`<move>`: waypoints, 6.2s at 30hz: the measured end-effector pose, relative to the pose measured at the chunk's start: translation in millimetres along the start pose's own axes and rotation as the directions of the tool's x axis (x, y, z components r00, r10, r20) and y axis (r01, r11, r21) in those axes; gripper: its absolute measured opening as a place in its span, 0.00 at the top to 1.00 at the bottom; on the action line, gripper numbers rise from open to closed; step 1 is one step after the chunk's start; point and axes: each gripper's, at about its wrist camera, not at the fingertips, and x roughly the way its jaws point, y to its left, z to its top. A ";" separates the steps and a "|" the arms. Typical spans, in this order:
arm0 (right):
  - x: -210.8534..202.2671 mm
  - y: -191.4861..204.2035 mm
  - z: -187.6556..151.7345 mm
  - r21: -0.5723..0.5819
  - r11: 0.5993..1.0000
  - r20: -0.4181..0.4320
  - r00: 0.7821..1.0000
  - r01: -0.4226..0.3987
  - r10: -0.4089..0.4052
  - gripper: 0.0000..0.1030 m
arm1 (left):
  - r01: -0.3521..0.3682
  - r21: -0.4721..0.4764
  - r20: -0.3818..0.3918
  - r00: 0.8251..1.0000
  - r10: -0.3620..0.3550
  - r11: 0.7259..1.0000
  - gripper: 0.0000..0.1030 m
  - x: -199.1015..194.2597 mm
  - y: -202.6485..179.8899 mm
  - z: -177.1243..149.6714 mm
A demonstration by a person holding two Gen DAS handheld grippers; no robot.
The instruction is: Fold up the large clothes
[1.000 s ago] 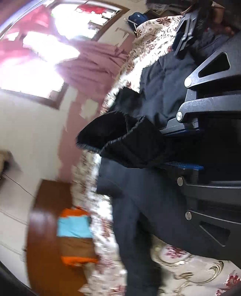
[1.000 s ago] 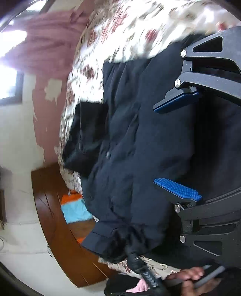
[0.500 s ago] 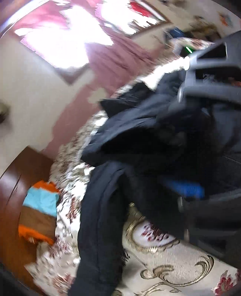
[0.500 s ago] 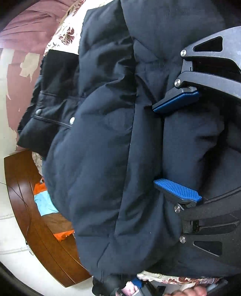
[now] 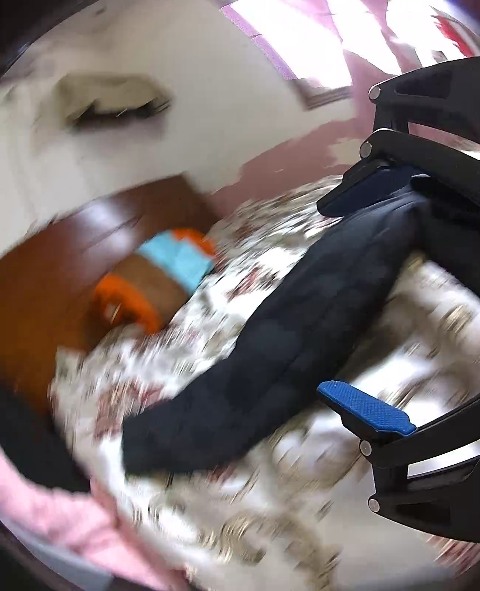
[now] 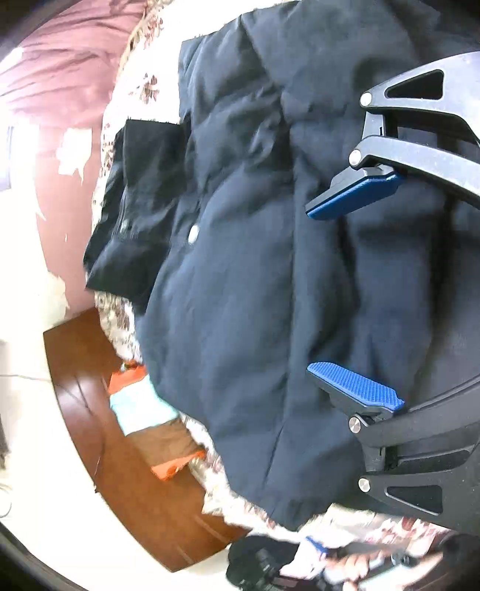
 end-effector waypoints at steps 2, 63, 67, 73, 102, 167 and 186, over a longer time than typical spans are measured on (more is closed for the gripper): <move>8.6 15.8 4.5 -0.018 1.000 0.004 1.000 -0.014 0.014 0.27 | -0.012 -0.080 0.012 1.000 0.013 0.997 0.12 5.4 21.5 15.8; -164.3 -151.6 -88.8 0.447 0.892 0.197 0.964 0.072 -0.177 0.02 | 0.513 0.665 -0.203 0.823 -0.531 0.542 0.95 -70.3 -217.2 -82.9; -156.6 -167.6 -100.9 0.499 0.866 0.205 0.965 0.042 -0.165 0.02 | 0.543 0.736 -0.357 0.818 -0.450 0.403 0.95 -62.6 -241.4 -143.2; -143.4 -172.7 -106.3 0.496 0.868 0.233 0.961 0.011 -0.146 0.02 | 0.564 0.812 -0.528 0.819 -0.225 0.147 0.95 -36.3 -251.0 -236.8; -88.8 -209.5 -69.4 0.668 0.524 0.297 0.835 -0.528 0.463 0.02 | 0.789 0.587 -0.793 0.605 0.064 -0.181 0.21 -67.4 -217.0 -301.6; -13.4 -97.4 12.4 0.101 0.991 0.070 0.994 0.082 -0.090 0.30 | 0.121 0.906 -0.198 0.968 0.153 0.405 0.06 48.0 -212.3 -191.4; 31.1 -84.8 -19.5 -0.006 0.983 -0.058 0.982 0.182 -0.182 0.29 | -0.005 0.986 -0.047 0.950 0.309 0.164 0.00 80.5 -203.6 -241.5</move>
